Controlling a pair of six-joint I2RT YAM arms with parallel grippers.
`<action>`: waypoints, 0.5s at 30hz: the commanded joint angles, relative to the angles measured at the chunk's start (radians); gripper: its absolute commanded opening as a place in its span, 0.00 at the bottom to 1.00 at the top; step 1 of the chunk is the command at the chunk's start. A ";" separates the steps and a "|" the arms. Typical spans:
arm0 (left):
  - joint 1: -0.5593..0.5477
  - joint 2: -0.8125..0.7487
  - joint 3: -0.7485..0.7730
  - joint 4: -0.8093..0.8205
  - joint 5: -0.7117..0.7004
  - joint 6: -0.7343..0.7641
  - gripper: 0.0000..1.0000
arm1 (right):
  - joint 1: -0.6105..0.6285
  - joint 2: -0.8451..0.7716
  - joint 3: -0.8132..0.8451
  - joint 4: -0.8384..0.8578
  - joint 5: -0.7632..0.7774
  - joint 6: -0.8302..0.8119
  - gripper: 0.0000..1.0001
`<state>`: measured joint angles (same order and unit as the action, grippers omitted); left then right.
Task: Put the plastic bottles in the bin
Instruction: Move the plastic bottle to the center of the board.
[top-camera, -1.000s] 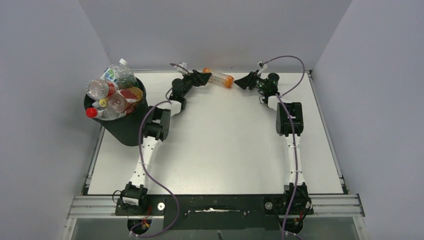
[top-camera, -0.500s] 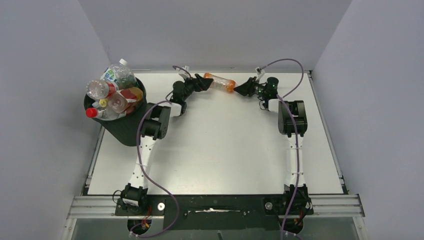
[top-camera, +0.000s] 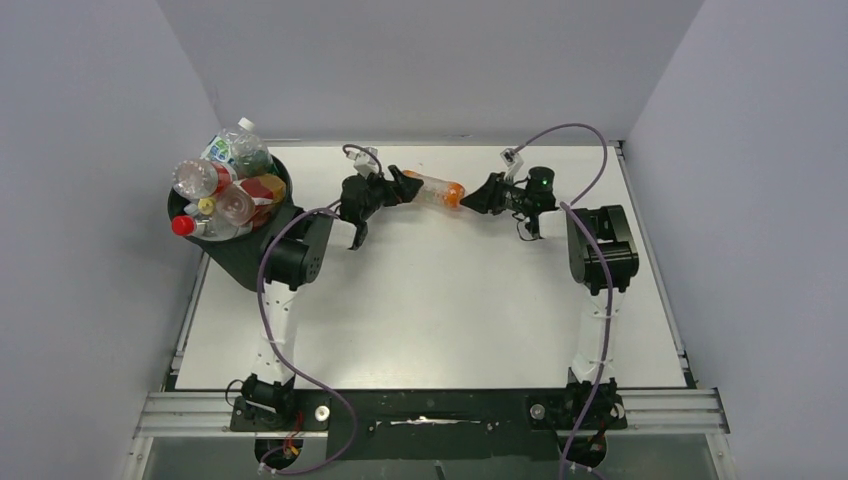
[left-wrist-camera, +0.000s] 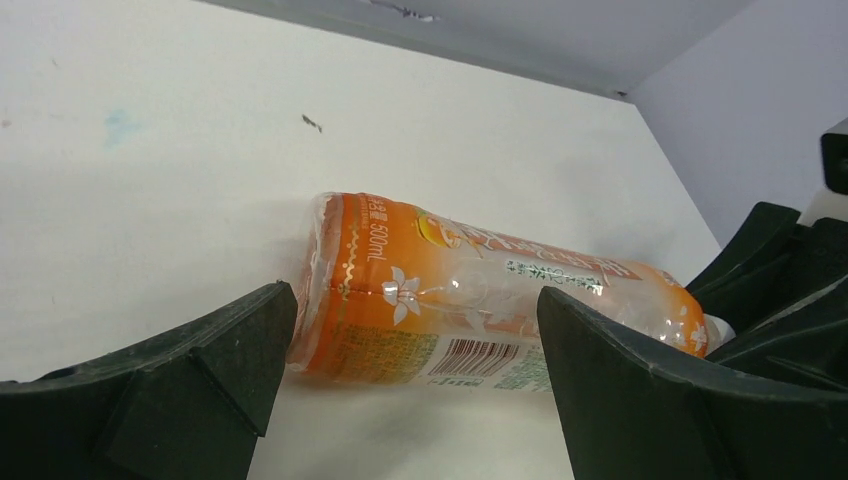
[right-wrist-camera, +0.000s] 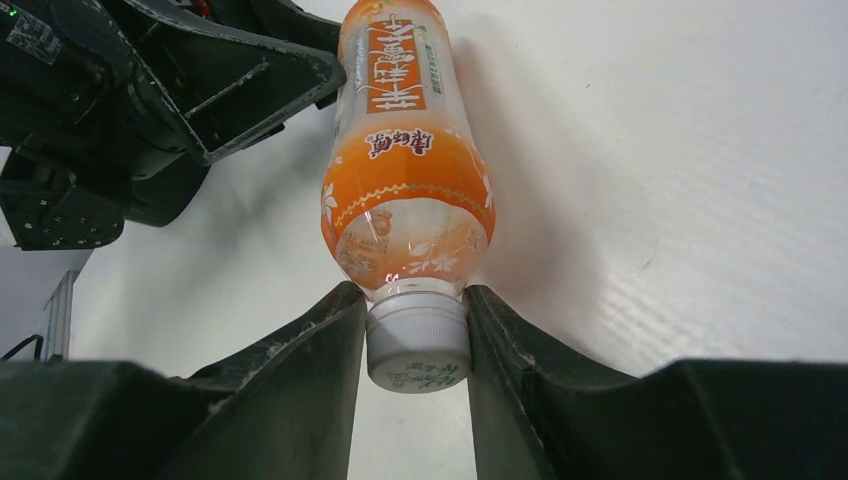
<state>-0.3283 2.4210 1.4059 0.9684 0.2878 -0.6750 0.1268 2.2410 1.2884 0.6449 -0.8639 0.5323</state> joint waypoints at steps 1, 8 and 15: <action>-0.109 -0.191 -0.144 0.008 0.037 0.020 0.90 | 0.056 -0.158 -0.103 -0.069 0.107 -0.086 0.34; -0.205 -0.352 -0.351 -0.028 -0.044 0.055 0.90 | 0.162 -0.299 -0.306 -0.171 0.184 -0.133 0.33; -0.241 -0.487 -0.508 -0.052 -0.082 0.047 0.90 | 0.212 -0.382 -0.417 -0.203 0.210 -0.138 0.32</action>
<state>-0.4488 2.0533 0.9508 0.8856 0.0505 -0.5690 0.2729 1.9163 0.8845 0.4030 -0.7204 0.4259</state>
